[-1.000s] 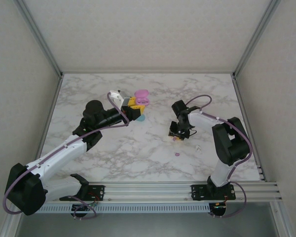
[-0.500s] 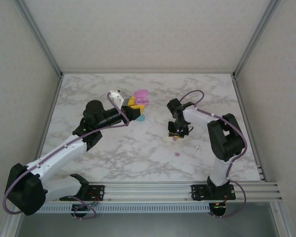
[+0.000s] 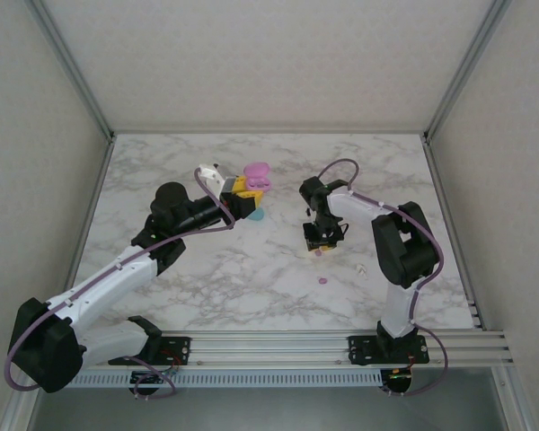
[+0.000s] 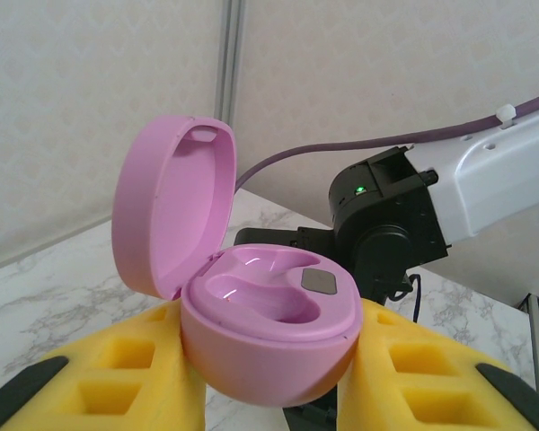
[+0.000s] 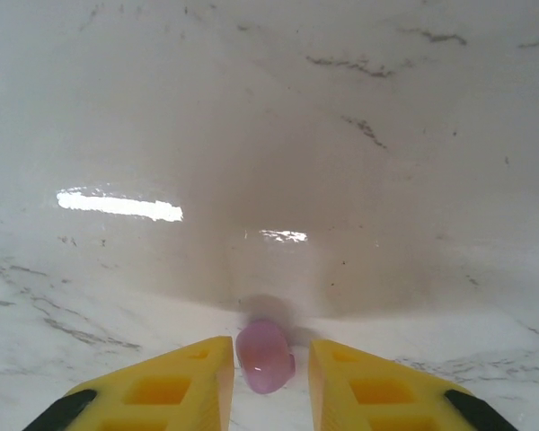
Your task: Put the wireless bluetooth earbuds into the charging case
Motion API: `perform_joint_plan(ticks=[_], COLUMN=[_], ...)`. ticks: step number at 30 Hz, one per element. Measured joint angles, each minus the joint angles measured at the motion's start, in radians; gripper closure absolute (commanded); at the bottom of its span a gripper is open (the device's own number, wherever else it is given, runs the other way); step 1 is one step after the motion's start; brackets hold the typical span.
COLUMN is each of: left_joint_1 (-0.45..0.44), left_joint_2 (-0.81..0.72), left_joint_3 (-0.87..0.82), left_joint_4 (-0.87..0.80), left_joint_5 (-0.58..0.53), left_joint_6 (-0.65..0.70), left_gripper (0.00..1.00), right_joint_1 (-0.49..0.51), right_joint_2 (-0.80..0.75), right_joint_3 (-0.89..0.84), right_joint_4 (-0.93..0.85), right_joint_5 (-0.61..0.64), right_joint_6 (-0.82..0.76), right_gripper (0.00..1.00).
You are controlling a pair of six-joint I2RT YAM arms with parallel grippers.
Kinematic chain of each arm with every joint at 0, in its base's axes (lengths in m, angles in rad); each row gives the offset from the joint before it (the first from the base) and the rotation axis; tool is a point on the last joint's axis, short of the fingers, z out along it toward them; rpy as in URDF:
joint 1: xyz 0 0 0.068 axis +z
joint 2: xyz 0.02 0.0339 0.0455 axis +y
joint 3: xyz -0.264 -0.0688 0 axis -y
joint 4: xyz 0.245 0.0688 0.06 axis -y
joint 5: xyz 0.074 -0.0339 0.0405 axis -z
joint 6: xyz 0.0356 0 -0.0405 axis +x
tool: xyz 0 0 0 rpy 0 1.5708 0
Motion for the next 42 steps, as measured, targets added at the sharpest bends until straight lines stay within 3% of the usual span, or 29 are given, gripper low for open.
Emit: perform_joint_plan(ticks=[13, 42], left_joint_1=[0.0, 0.0], left_joint_2=[-0.002, -0.006], left_joint_3=[0.0, 0.0], left_joint_4=[-0.003, -0.004], left_joint_5=[0.0, -0.004], left_joint_6=[0.0, 0.0], left_gripper=[0.75, 0.75], right_joint_1=[0.02, 0.02], right_joint_2=[0.037, 0.071], right_joint_3=[0.031, 0.045], right_joint_4=[-0.023, -0.051], right_joint_5=[0.001, 0.043], right_joint_6=[-0.077, -0.119], right_gripper=[0.69, 0.76])
